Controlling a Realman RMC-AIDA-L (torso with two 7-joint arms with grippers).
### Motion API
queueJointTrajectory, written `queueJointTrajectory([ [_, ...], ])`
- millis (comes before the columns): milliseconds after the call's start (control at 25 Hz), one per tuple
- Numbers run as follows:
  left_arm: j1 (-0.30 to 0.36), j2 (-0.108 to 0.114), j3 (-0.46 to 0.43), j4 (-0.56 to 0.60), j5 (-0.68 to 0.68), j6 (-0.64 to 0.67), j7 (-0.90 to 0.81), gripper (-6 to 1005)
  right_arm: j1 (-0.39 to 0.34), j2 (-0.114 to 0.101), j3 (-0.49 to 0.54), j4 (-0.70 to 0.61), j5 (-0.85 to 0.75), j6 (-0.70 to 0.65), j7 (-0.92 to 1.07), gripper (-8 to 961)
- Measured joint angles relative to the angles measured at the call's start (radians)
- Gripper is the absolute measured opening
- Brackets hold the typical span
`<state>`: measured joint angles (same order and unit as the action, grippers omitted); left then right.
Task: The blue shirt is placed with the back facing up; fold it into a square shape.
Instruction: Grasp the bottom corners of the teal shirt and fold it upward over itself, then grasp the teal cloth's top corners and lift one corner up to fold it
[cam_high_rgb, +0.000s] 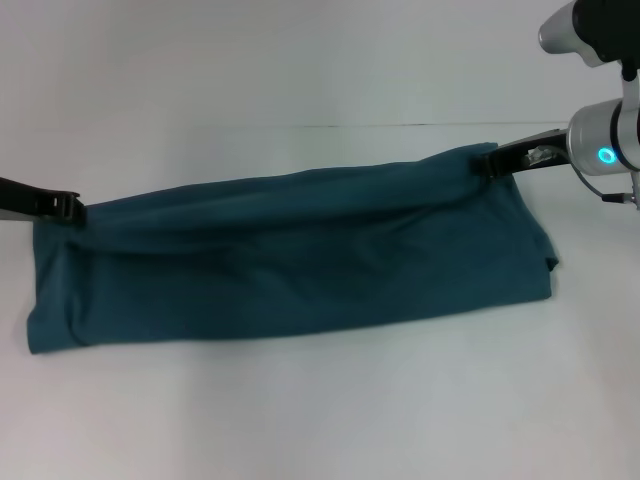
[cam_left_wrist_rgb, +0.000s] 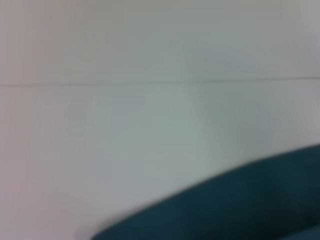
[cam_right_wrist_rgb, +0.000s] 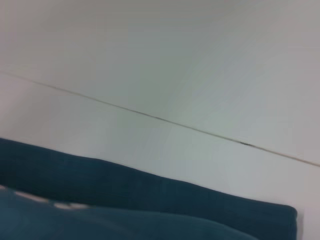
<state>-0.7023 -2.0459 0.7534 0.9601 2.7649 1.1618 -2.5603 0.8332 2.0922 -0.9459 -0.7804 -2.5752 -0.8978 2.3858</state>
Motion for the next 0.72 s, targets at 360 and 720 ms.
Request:
queueJointTrajectory([
  [360,0.006,-0.003,0.002,-0.022,-0.001,-0.071,-0.003,324,0.016,0.001,-0.004,0.012,0.001,0.044,0.016,384],
  [720,0.010,-0.013,0.003,0.012,-0.003,-0.114,0.006,692,0.022,-0.001,-0.010,0.013,0.000,0.061,0.037,609],
])
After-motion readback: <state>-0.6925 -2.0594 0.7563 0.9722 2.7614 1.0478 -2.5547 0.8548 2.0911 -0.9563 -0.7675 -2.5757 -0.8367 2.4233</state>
